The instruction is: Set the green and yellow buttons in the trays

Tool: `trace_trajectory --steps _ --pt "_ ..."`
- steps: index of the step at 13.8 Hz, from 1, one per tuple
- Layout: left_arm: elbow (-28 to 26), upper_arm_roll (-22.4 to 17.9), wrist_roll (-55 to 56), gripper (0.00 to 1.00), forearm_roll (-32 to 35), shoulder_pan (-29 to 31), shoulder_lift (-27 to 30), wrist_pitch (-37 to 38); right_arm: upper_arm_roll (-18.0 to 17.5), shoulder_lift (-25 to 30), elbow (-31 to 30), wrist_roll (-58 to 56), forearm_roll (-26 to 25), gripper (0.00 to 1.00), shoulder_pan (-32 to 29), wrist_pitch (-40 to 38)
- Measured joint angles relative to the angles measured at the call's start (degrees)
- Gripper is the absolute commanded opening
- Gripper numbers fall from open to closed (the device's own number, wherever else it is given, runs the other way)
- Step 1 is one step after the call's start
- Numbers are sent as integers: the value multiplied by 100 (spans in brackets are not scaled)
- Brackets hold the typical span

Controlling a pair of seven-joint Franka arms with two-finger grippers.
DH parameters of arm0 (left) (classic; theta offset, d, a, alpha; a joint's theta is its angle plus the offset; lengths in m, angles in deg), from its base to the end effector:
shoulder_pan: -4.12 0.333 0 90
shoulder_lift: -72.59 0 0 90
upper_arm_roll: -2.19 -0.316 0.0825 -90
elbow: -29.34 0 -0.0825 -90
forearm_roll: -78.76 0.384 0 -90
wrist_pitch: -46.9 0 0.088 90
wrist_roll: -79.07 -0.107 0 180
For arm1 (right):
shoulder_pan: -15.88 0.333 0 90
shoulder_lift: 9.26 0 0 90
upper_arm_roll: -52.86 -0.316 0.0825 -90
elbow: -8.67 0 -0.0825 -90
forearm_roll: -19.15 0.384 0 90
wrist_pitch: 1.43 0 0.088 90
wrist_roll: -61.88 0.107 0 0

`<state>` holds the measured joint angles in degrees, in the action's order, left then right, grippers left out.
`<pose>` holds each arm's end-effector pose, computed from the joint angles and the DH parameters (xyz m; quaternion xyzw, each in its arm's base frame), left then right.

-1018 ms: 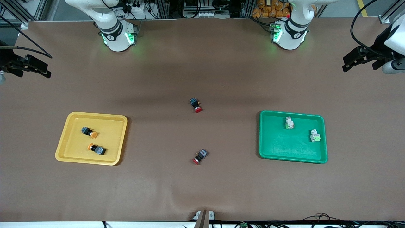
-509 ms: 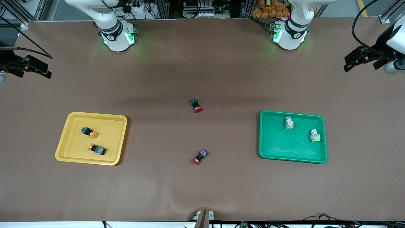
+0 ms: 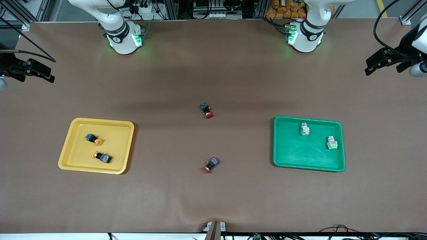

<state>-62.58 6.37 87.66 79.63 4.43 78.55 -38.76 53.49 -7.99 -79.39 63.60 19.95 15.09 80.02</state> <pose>0.5128 -0.0352 0.6576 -0.9991 -0.0419 0.0015 0.0116 0.5318 -0.0116 0.6399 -0.9985 0.0266 0.0466 0.0069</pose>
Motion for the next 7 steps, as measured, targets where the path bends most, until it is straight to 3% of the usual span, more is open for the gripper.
trace_trajectory --steps 7 --pt "1 -4 0 100 0 32 0 7 0 -15 -3 -3 0 100 11 -1"
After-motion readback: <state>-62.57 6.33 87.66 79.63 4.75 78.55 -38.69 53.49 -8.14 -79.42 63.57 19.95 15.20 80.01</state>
